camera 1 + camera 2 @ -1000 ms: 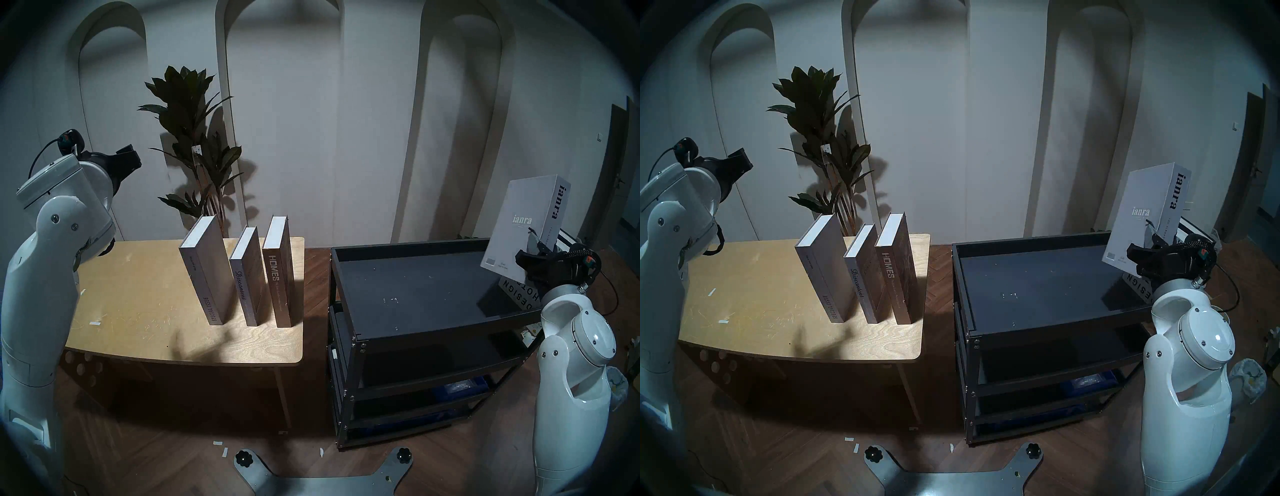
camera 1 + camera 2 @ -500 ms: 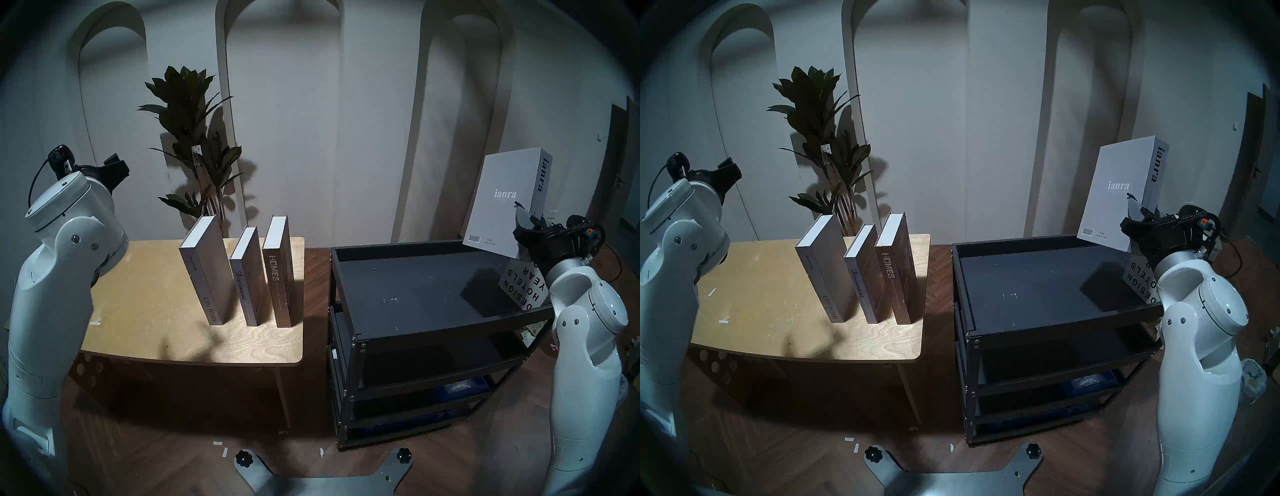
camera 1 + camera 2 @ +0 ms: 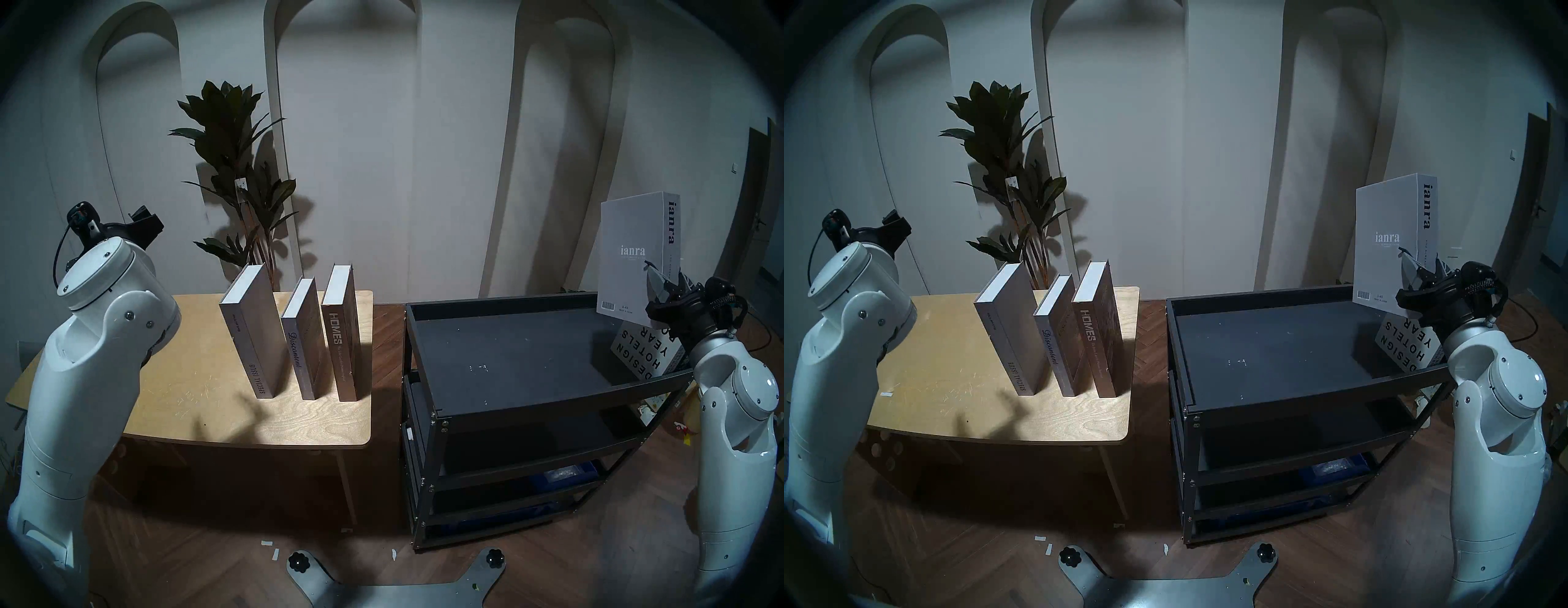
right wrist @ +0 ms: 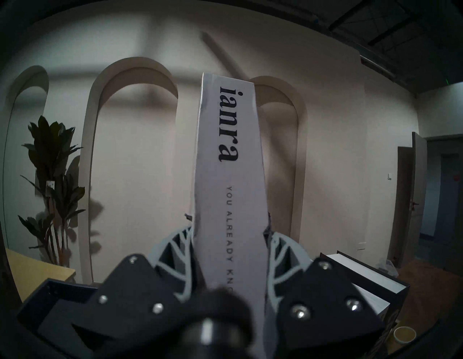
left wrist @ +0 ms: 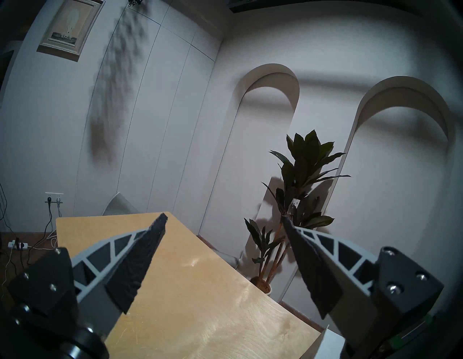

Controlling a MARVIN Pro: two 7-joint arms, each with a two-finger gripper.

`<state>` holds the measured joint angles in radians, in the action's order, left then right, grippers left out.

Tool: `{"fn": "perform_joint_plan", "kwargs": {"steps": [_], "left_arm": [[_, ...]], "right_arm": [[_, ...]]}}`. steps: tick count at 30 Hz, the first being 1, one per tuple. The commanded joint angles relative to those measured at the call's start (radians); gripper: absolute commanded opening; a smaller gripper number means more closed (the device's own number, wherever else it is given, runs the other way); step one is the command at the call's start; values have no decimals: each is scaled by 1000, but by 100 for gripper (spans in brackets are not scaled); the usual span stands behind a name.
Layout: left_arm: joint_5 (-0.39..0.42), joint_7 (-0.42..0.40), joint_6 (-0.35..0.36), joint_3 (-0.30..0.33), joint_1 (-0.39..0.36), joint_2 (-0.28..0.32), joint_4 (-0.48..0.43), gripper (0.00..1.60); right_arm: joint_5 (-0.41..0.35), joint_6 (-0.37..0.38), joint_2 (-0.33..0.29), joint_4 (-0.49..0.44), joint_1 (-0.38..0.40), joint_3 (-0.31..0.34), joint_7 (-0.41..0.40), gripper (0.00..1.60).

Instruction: Move the books from the display table onto the shelf, standing them upright with spines facing out and tallest at one end

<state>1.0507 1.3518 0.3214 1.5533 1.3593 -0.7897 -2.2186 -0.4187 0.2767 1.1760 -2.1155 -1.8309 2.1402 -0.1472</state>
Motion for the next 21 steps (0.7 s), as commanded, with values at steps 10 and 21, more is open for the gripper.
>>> {"fn": "perform_joint_plan", "kwargs": {"steps": [10, 21], "left_arm": [[-153, -83, -67, -4, 34, 102, 18, 160], [-159, -239, -175, 65, 199, 126, 8, 160]], "right_arm": [[125, -250, -8, 199, 94, -36, -66, 0], [161, -401, -4, 292, 109, -30, -117, 0]]}}
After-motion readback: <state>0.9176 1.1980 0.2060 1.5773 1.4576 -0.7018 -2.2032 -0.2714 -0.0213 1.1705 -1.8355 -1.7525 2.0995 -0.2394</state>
